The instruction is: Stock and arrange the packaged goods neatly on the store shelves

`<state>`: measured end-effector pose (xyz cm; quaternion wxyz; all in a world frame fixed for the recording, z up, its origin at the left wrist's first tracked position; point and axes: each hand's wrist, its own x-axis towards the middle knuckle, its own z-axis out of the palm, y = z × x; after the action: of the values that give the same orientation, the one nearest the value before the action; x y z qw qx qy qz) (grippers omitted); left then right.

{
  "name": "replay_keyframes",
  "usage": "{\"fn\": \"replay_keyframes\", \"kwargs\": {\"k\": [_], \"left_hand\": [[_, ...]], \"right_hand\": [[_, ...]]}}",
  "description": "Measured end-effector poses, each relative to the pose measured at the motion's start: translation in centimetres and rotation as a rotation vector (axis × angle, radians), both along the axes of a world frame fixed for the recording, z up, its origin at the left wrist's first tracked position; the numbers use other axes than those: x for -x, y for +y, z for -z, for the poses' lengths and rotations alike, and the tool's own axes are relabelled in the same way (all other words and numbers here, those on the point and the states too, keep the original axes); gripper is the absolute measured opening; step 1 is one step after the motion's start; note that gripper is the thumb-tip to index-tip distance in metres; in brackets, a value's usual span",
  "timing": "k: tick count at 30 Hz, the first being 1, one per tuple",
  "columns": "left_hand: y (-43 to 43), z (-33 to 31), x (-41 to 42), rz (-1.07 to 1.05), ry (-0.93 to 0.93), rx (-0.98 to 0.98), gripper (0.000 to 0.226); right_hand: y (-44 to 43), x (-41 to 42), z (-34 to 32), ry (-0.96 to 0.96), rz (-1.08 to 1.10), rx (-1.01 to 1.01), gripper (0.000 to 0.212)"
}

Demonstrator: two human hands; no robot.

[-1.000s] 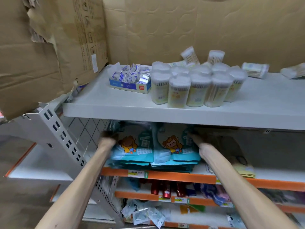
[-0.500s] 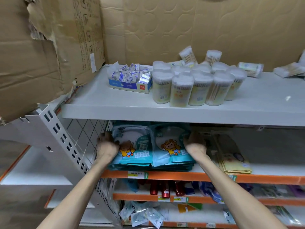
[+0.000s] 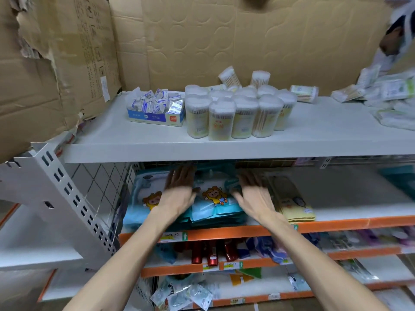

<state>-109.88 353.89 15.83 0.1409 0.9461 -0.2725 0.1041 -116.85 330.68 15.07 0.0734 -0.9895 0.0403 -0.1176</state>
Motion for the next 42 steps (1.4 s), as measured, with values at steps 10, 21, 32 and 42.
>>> {"fn": "replay_keyframes", "kwargs": {"k": [10,21,32,42], "left_hand": [[-17.5,-1.4,4.0,0.385,-0.123,-0.058,0.083],[-33.1,-1.6,13.5,0.759,-0.207,-0.127,0.084],[-49.3,-2.3,23.6,0.836,-0.201,-0.234,0.085],[-59.1,-2.0,29.1,0.885,-0.081,-0.2,0.069]], "right_hand": [[-10.3,7.8,-2.2,-0.043,0.244,0.242,0.068],[-23.0,23.5,-0.5,-0.03,0.578,0.059,0.072],[-36.5,36.2,-1.4,-0.024,0.731,-0.026,0.071],[-45.7,42.9,-0.6,-0.066,0.761,-0.039,0.077]]}}
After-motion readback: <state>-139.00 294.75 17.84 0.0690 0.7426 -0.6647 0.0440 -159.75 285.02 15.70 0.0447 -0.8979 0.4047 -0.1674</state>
